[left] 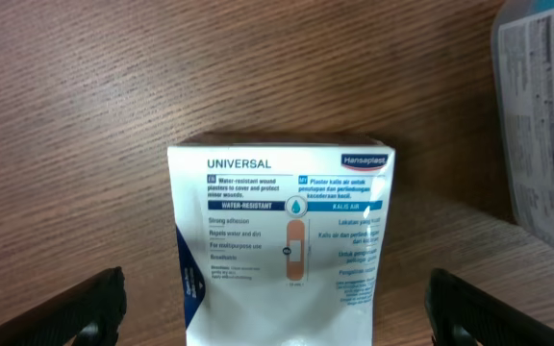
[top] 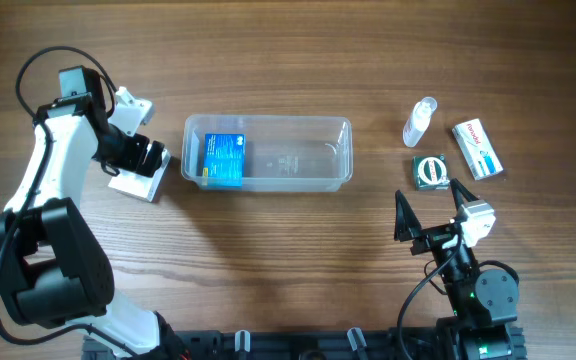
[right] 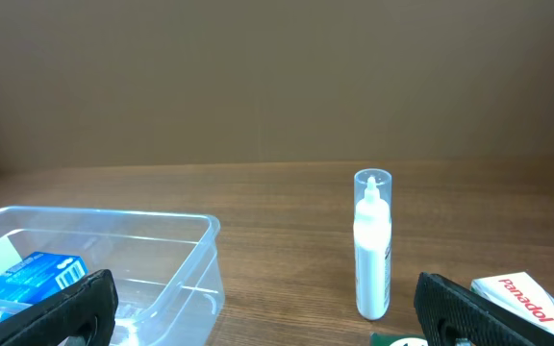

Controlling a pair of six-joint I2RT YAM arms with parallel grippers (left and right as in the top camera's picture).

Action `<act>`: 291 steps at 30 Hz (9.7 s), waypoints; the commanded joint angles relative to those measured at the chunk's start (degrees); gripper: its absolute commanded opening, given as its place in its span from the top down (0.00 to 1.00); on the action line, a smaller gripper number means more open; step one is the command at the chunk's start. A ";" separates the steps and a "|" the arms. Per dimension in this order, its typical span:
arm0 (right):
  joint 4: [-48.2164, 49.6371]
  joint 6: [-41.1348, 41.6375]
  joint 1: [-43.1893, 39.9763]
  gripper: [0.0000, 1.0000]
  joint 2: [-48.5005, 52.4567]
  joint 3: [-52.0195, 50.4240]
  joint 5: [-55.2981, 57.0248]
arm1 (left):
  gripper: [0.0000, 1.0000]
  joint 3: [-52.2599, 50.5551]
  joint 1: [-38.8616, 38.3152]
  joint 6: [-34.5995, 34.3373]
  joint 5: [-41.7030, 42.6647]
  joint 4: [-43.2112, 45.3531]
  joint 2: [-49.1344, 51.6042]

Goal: Pack container
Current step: 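Grasp the white Hansaplast plaster box with the left gripper, then lift the plaster box and lower it into the container, then release the plaster box and retract the left arm to the side, then move the right gripper over the green Zam-Buk tin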

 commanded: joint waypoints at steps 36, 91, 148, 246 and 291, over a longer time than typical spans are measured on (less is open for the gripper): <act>0.24 -1.03 -0.37 0.00 -0.26 -0.09 -0.94 | 0.36 -0.35 0.00 -2.56 1.16 1.01 10.03; 0.24 -1.03 -0.37 0.00 -0.26 -0.09 -0.94 | 0.34 10.97 -37.59 -54.42 -4.26 1.84 1.46; 0.24 -1.03 -0.37 0.00 -0.26 -0.09 -0.94 | 0.90 7.21 -39.41 -54.84 -1.90 -1.92 5.46; -26.75 4.76 -0.39 0.00 26.34 35.82 6.80 | 0.00 7.13 2.36 -51.10 -30.45 3.52 -24.76; -49.46 -8.76 -6.82 0.19 80.35 56.89 9.03 | 0.00 7.13 2.36 -51.10 -30.45 3.52 -24.76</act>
